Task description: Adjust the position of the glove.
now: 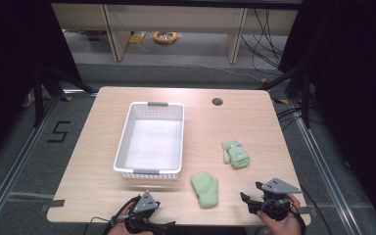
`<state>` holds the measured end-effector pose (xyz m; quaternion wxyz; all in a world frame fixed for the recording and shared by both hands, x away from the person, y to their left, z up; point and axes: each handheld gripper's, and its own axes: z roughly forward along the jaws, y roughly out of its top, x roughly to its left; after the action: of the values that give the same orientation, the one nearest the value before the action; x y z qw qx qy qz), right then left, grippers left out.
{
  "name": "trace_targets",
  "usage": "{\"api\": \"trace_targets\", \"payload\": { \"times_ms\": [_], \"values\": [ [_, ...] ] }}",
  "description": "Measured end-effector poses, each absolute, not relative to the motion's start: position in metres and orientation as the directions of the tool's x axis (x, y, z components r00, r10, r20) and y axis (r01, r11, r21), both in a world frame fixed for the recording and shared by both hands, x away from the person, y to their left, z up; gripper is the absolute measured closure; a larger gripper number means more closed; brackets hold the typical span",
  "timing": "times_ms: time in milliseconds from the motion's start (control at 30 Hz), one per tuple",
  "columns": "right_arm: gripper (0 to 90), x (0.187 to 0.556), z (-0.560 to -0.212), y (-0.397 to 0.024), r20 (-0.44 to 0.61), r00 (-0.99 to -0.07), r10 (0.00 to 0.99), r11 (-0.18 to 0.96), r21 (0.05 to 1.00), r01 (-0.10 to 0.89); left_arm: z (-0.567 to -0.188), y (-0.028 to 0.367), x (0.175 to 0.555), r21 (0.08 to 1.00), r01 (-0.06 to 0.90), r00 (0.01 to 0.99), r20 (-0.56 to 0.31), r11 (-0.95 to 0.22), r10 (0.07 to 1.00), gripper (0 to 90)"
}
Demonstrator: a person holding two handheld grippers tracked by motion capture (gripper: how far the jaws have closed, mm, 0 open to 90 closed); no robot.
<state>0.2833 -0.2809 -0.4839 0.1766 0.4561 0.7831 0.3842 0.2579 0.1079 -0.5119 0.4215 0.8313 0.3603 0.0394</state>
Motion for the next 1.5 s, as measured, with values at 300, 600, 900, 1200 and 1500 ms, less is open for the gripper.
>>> {"api": "trace_targets", "payload": {
  "times_ms": [300, 600, 900, 1200, 1500],
  "values": [
    [31.5, 0.286, -0.485, -0.281, 0.053, -0.553, 0.831, 0.317, 0.772, 0.551, -0.513, 0.106, 0.258, 0.731, 0.579, 0.73, -0.267, -0.362, 0.629, 16.0],
    [31.4, 0.286, -0.485, -0.282, 0.048, -0.561, 0.826, 0.326, 0.771, 0.547, -0.51, 0.101, 0.259, 0.743, 0.572, 0.737, -0.279, -0.347, 0.616, 16.7],
    [34.8, 0.293, -0.477, -0.276, 0.102, -0.59, 0.801, 0.289, 0.797, 0.53, -0.505, 0.081, 0.262, 0.738, 0.58, 0.746, -0.312, -0.345, 0.588, 23.2],
    [42.7, 0.313, -0.46, -0.258, 0.042, -0.672, 0.739, 0.369, 0.81, 0.456, -0.502, 0.052, 0.271, 0.755, 0.516, 0.791, -0.24, -0.404, 0.563, 30.3],
    [43.8, 0.34, -0.458, -0.232, 0.036, -0.717, 0.696, 0.423, 0.787, 0.449, -0.497, 0.032, 0.281, 0.748, 0.495, 0.802, -0.196, -0.442, 0.565, 29.7]
  ]
}}
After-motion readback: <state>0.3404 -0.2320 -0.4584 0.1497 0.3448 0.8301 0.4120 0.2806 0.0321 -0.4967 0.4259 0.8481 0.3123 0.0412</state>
